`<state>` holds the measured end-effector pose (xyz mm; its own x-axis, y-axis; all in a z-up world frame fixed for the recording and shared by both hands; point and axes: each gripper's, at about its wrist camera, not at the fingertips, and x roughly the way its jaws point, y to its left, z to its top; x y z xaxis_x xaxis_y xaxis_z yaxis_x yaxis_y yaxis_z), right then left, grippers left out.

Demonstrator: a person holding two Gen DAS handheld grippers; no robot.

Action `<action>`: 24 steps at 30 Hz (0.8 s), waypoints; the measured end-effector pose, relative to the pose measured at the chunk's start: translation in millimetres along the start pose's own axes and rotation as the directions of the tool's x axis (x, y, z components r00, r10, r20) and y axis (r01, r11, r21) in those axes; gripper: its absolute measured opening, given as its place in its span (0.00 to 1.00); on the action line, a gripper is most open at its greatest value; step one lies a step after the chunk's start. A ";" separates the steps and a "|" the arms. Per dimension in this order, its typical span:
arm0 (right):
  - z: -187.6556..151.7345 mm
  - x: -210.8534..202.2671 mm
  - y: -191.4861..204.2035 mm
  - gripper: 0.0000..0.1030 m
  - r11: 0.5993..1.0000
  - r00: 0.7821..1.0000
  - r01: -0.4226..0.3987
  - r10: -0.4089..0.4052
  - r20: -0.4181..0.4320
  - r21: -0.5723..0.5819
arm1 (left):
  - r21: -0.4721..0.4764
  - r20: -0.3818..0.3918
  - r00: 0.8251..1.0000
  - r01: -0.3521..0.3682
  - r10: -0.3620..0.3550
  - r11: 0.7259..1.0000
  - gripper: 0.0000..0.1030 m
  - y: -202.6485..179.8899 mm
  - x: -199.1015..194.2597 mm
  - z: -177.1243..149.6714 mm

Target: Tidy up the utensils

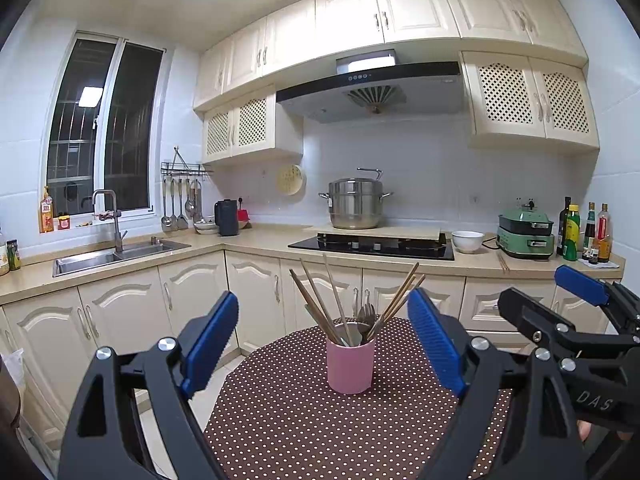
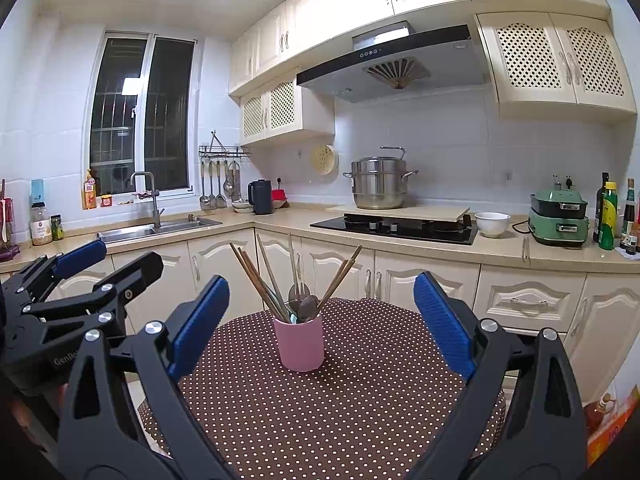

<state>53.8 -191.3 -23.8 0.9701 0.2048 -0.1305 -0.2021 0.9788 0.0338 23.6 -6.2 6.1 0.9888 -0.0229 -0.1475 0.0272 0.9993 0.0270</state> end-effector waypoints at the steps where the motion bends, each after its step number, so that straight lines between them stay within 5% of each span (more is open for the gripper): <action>1: -0.8 0.6 0.4 0.89 1.000 1.000 0.001 -0.001 -0.001 0.001 | 0.001 0.000 1.000 -0.001 0.001 1.000 0.82 -0.4 0.1 -0.5; 24: -3.8 6.1 -1.7 0.89 1.000 1.000 0.003 -0.003 -0.020 0.012 | 0.009 -0.008 1.000 -0.005 0.005 1.000 0.82 -1.1 3.2 -5.0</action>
<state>59.6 -191.7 -28.5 0.9678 0.2022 -0.1502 -0.1976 0.9793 0.0450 26.1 -7.2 0.6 0.9878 -0.0173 -0.1550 0.0232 0.9991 0.0368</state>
